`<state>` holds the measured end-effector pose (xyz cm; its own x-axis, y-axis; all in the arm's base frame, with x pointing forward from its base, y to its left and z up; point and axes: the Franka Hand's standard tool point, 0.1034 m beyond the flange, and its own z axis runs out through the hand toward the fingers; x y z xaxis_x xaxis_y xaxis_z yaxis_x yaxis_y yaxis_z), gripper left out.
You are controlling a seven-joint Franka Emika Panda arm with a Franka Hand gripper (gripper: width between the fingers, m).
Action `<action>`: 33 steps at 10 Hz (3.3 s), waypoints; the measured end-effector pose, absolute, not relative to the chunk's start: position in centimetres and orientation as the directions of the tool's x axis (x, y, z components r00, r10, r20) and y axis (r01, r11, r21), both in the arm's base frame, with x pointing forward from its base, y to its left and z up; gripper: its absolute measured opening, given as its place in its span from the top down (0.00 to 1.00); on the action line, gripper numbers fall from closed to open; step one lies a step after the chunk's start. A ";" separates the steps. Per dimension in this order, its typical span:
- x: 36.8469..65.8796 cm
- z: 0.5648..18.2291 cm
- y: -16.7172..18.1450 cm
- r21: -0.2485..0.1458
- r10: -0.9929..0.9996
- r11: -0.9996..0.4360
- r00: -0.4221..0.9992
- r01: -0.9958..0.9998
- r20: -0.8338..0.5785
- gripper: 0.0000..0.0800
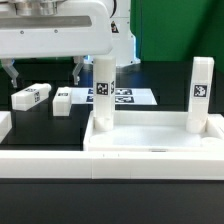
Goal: Assemble desk
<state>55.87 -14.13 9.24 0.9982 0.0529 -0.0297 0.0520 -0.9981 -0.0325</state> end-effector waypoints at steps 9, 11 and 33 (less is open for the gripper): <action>50.3 6.9 -16.5 -0.141 -0.085 -0.984 0.981 -0.111 -0.176 0.19; 49.0 6.0 -16.5 -0.167 -0.100 -0.972 0.933 -0.166 -0.345 0.19; 44.3 2.7 -14.3 -0.059 -0.118 -0.951 0.533 -0.303 -0.838 0.19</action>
Offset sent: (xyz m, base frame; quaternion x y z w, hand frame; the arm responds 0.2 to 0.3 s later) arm -0.0563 -0.0089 -0.0246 0.1463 -0.0556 0.1188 0.9805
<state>44.31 -14.34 2.66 0.5329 -0.1176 -0.8380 -0.3032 -0.9511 -0.0594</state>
